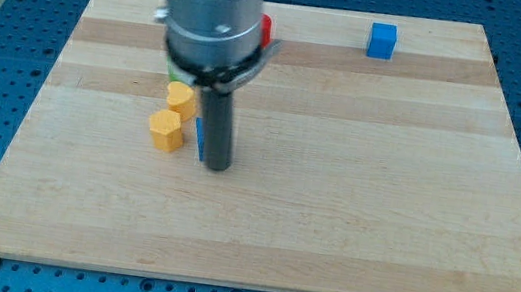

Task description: Move the blue triangle left a bit

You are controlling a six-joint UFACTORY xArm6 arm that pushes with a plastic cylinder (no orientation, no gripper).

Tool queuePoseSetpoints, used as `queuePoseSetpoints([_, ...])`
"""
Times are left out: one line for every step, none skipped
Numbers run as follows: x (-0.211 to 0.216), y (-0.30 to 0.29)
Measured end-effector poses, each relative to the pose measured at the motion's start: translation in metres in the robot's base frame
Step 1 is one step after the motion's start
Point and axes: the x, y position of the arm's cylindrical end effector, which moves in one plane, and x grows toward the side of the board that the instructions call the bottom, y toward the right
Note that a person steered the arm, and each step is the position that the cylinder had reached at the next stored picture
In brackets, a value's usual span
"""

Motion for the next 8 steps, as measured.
queuePoseSetpoints([0.025, 0.000])
queuePoseSetpoints([0.025, 0.091])
queuePoseSetpoints([-0.023, 0.132])
queuePoseSetpoints([-0.068, 0.127])
queuePoseSetpoints([-0.070, 0.072])
queuePoseSetpoints([-0.046, 0.052])
queuePoseSetpoints([-0.005, 0.028])
queuePoseSetpoints([0.037, 0.043])
